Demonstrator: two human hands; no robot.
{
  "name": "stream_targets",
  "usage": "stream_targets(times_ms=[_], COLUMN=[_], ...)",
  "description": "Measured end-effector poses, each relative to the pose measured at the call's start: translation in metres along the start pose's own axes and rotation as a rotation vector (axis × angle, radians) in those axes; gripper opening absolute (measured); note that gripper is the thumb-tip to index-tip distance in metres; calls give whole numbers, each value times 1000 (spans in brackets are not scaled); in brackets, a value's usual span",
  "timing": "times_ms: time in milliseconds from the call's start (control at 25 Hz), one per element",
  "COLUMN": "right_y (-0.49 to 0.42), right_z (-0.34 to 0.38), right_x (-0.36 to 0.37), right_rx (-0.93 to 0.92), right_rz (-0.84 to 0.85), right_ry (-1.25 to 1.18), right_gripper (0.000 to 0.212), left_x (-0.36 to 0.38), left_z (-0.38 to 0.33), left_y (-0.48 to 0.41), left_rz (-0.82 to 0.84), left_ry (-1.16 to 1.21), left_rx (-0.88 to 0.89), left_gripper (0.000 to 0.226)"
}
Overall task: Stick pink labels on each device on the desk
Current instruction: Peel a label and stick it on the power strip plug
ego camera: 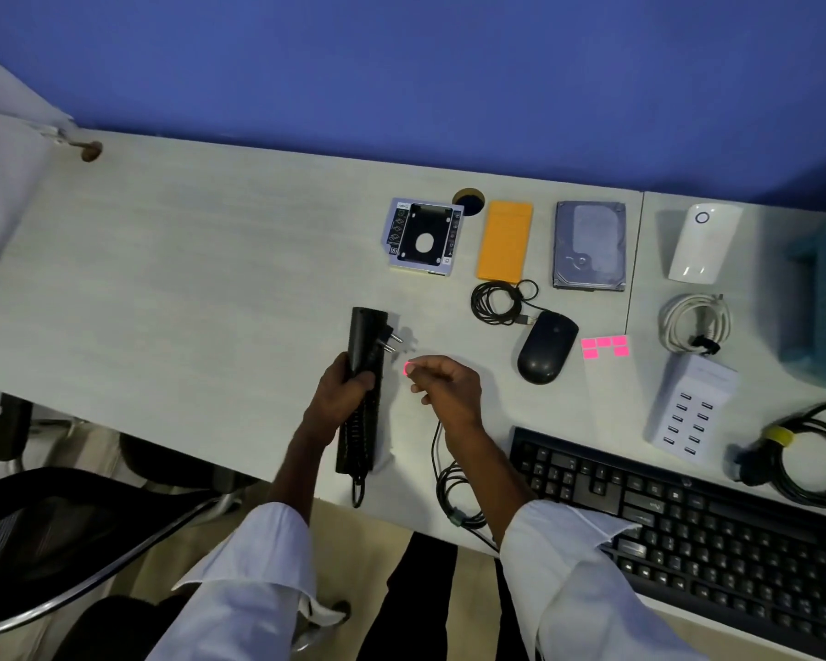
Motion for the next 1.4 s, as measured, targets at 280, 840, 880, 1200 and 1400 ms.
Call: stream_targets(times_ms=[280,840,880,1200,1400], right_y=[-7,-11,-10,-10,-11], right_z=[3,0,1,-5,-8], right_x=[30,43,43,41,40], right_rx=[-108,-75,-76,21,89], right_rz=[23,-65,-78,-156,-74], right_ry=[150,-14,-24,-191,-150], right_gripper=[8,12,14,34,32], left_x=[15,15,14,12,7], left_z=[5,8,9,7,-6], left_y=[6,2,0,-4,-10], left_rz=[257,217,218,260,254], left_ry=[529,660,659,590,425], left_rx=[-118,-231,-228,-228,-114], left_gripper=[52,33,34,36,32])
Point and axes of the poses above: each hand's wrist, its own y-axis away from the middle knuckle, its own x-axis out of the palm, z = x × y, the point moved 7 cm from there along -y, towards the middle knuckle, and after that the axes turned 13 degrees about x, right-handed, at the moved point
